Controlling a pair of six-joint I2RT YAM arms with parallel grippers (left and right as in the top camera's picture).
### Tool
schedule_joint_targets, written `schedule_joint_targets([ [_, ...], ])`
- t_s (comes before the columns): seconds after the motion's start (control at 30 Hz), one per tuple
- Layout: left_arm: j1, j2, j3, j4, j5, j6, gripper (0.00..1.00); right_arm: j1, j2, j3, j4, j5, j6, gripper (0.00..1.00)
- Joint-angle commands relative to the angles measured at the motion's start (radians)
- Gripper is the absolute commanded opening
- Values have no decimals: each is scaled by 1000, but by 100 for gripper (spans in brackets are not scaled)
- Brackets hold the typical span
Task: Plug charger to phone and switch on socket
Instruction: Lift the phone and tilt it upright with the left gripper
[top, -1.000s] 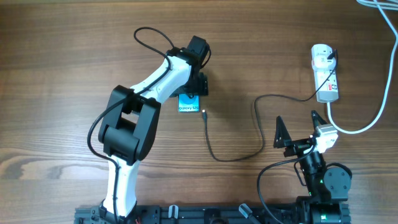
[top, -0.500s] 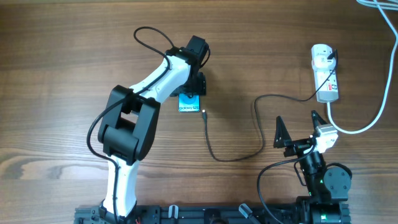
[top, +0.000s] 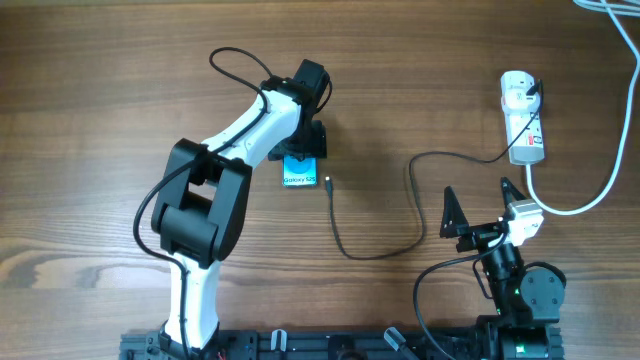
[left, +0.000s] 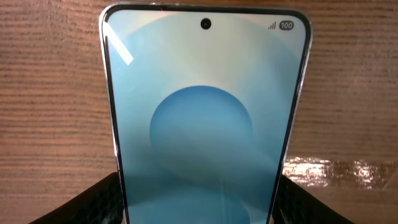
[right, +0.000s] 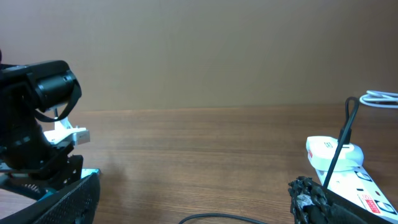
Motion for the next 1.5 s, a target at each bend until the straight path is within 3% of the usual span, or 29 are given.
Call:
schedule_joint_targets([
  [0.0,9,-64,-5,-19,15,5,70,4,-7,-2,4,9,-6,100],
  [0.23,9,-79,-4,-110,20,5,70,4,-7,-2,4,9,-6,100],
  [0.43,12,-79,-4,-164,158,9,71,4,-7,-2,4,9,-6,100],
  [0.77,230,-79,-5,-137,863,167,71,4,-7,-2,2,9,-6,100],
  [1.0,256,-79,-5,-137,1030,190,74,4,-6,-1,0,9,-5,100],
  [1.3,256,-79,-5,-87,1046,219,71,4,-6,-1,0,13,-12,100],
  [1.37,256,-79,-5,-96,1083,220,71,4,-6,-1,-11,180,-224,100],
  [1.47,256,-79,-5,-96,1086,220,71,4,-5,-1,-10,179,-294,100],
])
